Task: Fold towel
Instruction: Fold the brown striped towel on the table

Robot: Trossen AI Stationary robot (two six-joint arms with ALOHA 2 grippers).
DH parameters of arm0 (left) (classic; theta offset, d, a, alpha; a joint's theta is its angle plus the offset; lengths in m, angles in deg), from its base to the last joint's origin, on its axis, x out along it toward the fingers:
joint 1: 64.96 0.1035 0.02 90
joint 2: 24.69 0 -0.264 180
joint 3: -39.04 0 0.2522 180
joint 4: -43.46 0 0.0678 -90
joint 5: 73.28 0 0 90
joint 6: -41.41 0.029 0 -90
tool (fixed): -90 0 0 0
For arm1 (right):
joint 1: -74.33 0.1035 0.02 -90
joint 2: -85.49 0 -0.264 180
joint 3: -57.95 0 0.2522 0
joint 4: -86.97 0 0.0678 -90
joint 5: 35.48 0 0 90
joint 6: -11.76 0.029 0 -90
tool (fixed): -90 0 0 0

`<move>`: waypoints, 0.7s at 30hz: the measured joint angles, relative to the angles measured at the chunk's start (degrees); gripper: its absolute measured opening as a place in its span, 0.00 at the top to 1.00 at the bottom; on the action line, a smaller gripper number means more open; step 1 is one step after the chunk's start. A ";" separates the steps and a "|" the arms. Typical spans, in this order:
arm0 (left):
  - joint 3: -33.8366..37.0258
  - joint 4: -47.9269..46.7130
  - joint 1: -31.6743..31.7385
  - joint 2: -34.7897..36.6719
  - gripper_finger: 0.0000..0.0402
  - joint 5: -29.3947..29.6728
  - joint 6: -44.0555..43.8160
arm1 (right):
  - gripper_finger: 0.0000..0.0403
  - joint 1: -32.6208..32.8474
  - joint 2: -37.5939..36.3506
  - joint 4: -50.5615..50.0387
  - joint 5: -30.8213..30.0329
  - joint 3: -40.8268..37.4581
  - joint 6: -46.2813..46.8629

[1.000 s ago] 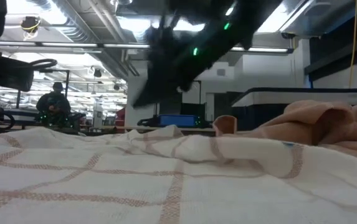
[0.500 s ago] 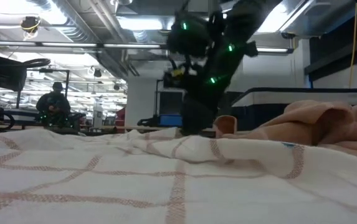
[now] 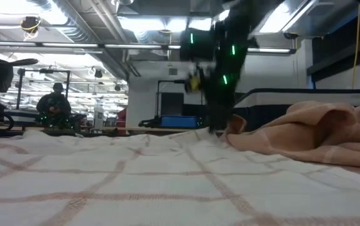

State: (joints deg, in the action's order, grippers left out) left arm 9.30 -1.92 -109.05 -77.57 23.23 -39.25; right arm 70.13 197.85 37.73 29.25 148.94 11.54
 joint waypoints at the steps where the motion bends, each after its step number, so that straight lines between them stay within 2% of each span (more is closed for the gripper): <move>1: 0.01 0.13 -0.13 0.00 0.64 -0.08 -0.20 | 0.64 0.72 -0.83 1.18 3.24 0.87 0.03; 6: 0.18 2.11 -0.26 -0.11 0.64 -0.94 -3.37 | 0.64 5.13 0.16 21.47 16.49 1.31 -0.10; 8: 0.22 3.52 -1.02 -0.11 0.64 -1.54 -5.96 | 0.64 6.40 2.39 30.05 19.21 1.44 -0.05; 10: 0.25 4.48 -2.11 -0.12 0.64 -1.98 -8.34 | 0.64 7.21 5.17 34.25 19.71 1.42 -0.03; 15: 0.23 4.71 -5.63 -0.13 0.64 -3.70 -14.56 | 0.64 6.30 11.32 31.48 16.23 1.30 0.57; 21: 0.17 4.38 -7.35 -0.11 0.64 -1.68 -13.23 | 0.64 5.27 11.55 29.44 15.84 1.62 1.11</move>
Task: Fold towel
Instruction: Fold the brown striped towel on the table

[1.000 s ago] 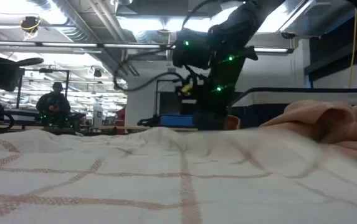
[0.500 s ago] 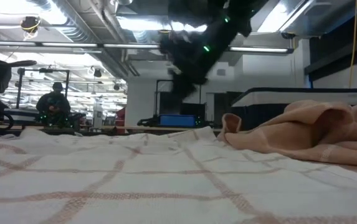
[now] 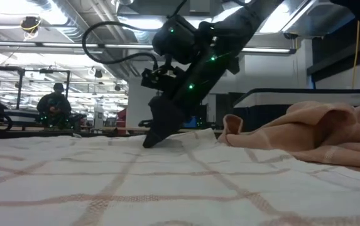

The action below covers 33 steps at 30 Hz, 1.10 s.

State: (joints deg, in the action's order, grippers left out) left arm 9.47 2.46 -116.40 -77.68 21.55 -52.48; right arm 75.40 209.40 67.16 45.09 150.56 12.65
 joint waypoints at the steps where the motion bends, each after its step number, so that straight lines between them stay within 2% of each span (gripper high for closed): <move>1: 0.00 -0.11 0.01 0.00 0.64 0.88 0.86 | 0.64 0.06 -0.38 -0.41 0.07 0.17 -0.22; 4: 0.02 -0.48 0.13 0.00 0.64 5.48 4.37 | 0.64 0.38 -1.26 -0.60 2.85 2.29 0.85; 9: 0.15 -0.93 0.22 0.06 0.64 14.48 12.49 | 0.63 0.43 -1.61 -2.13 2.73 6.57 0.50; 13: -1.63 -1.12 0.22 0.27 0.64 16.05 15.61 | 0.56 0.75 -2.56 -9.05 2.95 10.79 -2.52; 15: -2.85 -0.83 0.22 0.28 0.64 12.92 16.60 | 0.49 0.96 -3.77 -13.97 3.38 13.51 -4.01; 19: -3.65 -0.84 -0.54 0.04 0.64 -0.76 13.35 | 0.37 2.05 -4.65 -25.28 4.35 18.79 -4.15; 21: -3.65 -0.64 -2.05 -0.75 0.64 -6.24 10.34 | 0.32 2.63 -5.07 -27.91 4.44 20.07 -3.18; 24: -4.07 -0.97 -3.47 -1.21 0.64 -9.67 8.79 | 0.28 4.07 -5.77 -30.21 3.03 20.15 -2.63; 26: -6.24 -2.06 -3.73 -0.99 0.64 -5.75 10.09 | 0.28 5.33 -5.78 -31.08 1.08 19.92 -2.67; 31: -10.71 -4.69 -3.73 -1.29 0.64 13.40 15.54 | 0.30 7.86 -5.78 -31.01 -3.41 18.98 -2.49; 33: -10.37 -4.38 -3.69 -2.71 0.64 18.10 18.47 | 0.31 8.42 -5.78 -31.28 -4.52 18.88 -2.37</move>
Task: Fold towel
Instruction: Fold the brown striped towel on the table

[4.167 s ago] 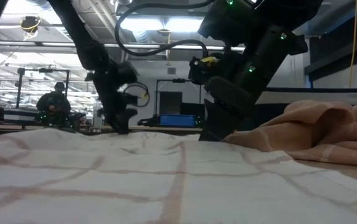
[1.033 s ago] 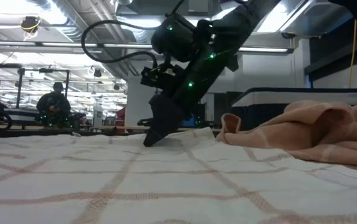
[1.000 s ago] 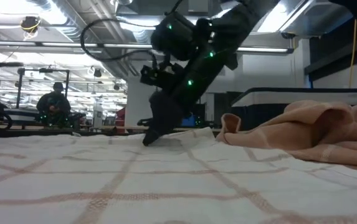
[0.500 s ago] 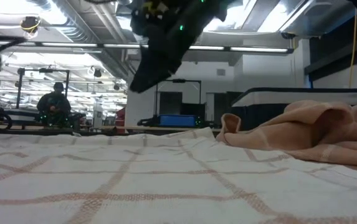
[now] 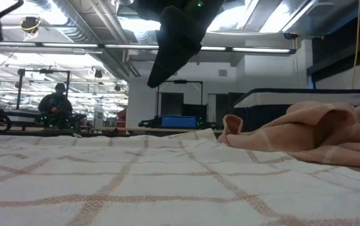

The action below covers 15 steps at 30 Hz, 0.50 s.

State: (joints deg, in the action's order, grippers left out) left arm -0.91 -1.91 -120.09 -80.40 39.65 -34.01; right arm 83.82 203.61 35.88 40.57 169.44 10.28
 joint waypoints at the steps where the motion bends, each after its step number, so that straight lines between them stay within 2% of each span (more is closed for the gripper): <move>1: 0.71 -0.13 0.00 -1.16 0.64 0.60 1.12 | 0.31 0.08 0.00 0.35 -0.39 0.00 -0.01; 3: 2.18 -0.54 0.00 -3.84 0.64 -0.08 1.04 | 0.32 0.29 0.00 1.12 -0.57 0.02 0.06; 9: 3.05 3.31 -0.46 -10.87 0.64 -10.29 -0.54 | 0.34 0.29 0.00 1.63 -0.57 0.02 1.00; 15: 1.49 3.35 -2.76 -11.41 0.64 -18.86 -3.18 | 0.34 0.29 0.00 1.40 -0.88 0.02 0.96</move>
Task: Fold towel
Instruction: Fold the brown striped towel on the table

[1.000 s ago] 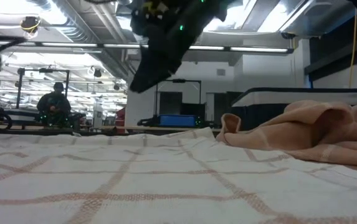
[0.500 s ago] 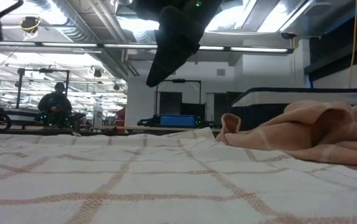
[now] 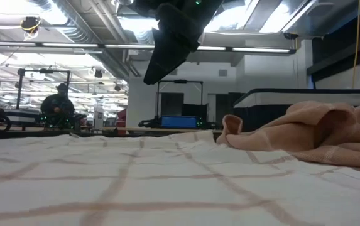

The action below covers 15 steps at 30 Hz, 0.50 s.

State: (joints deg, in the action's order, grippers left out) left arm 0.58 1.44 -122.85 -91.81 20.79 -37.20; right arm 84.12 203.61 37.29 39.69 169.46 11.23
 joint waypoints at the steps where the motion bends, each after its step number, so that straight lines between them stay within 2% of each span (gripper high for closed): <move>1: -0.79 -1.39 -0.17 0.27 0.64 -0.28 -0.09 | 0.34 0.00 0.00 -0.10 -0.02 0.00 -0.15; 3: -2.98 -6.99 -0.28 1.04 0.64 1.06 -0.23 | 0.34 0.00 0.00 -0.14 0.00 0.03 -0.87; 8: -11.61 -17.46 -0.24 2.59 0.64 10.99 1.42 | 0.34 2.21 -3.11 -3.19 2.14 0.15 -0.68; 11: -16.68 -16.12 -0.23 2.35 0.64 15.66 5.54 | 0.34 6.21 -6.22 -6.29 2.95 0.31 1.64; 15: -20.43 -5.24 -0.21 -1.47 0.64 18.06 13.24 | 0.34 12.86 -6.80 -9.68 3.04 0.01 5.05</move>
State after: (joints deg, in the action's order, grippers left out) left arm -19.84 -3.80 -123.07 -93.28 38.85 -23.95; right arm 96.97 196.81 27.61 42.73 169.48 16.28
